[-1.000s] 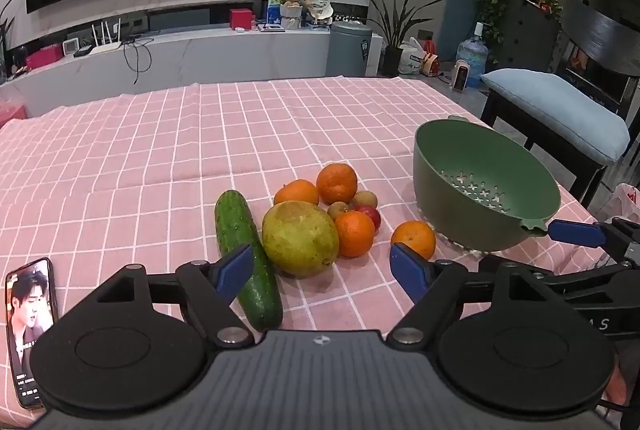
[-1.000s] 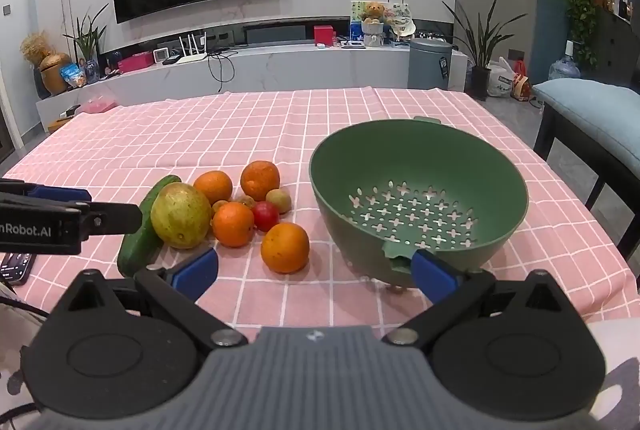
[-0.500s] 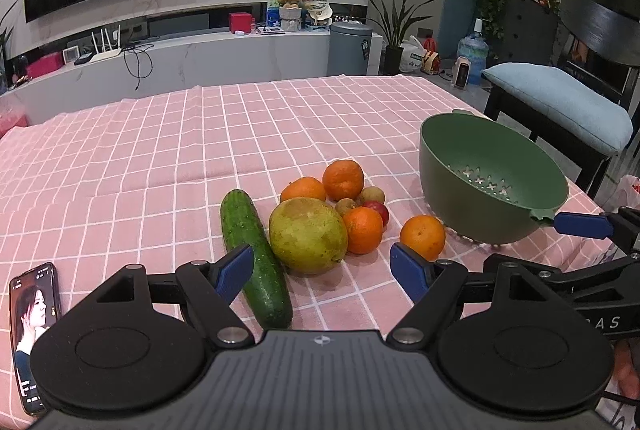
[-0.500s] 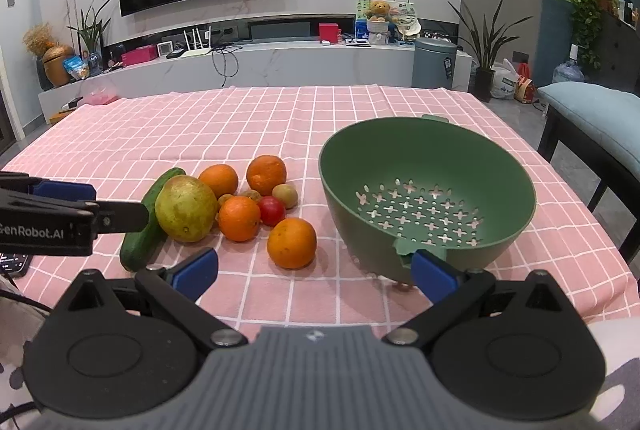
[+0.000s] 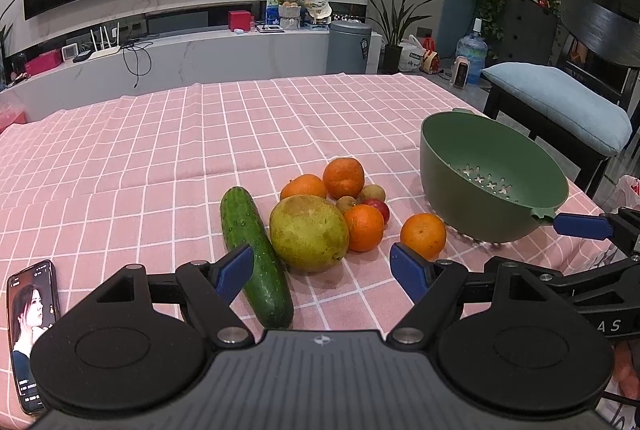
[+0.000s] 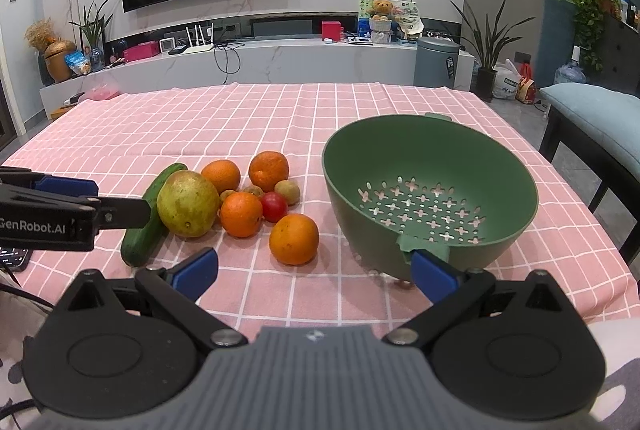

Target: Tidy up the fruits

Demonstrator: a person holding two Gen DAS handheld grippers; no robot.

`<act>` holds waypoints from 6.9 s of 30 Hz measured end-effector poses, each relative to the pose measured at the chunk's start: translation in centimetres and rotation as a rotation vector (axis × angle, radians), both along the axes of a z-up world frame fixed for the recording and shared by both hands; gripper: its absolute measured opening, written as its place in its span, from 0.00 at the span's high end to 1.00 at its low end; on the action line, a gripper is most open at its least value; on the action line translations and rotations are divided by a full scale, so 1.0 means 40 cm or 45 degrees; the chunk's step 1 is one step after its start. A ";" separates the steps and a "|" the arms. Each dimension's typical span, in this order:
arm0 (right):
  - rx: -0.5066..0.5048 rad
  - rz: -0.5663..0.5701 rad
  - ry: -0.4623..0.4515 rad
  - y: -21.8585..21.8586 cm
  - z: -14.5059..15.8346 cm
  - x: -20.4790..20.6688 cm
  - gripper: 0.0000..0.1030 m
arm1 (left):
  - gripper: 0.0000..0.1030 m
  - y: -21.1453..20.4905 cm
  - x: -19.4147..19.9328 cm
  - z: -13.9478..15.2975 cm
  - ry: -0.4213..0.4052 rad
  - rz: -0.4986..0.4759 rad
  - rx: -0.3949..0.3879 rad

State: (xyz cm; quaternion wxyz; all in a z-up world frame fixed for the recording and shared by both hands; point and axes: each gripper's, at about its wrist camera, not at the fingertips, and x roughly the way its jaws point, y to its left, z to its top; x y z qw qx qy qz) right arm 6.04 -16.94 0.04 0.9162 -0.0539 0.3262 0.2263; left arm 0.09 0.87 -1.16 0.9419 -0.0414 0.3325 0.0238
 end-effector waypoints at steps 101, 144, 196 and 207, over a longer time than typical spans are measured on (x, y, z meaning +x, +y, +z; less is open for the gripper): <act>0.006 -0.126 0.279 0.161 -0.123 0.180 0.65 | 0.65 0.187 0.153 -0.063 0.478 0.137 -0.251; 0.019 -0.013 0.291 0.171 -0.107 0.138 0.62 | 0.59 0.195 0.197 -0.055 0.396 0.161 -0.177; -0.417 0.229 0.313 -0.045 -0.049 0.444 0.62 | 0.59 -0.264 0.564 0.003 0.670 -0.351 -0.086; -0.459 0.251 0.346 -0.033 -0.067 0.442 0.60 | 0.59 -0.274 0.562 -0.001 0.688 -0.388 -0.030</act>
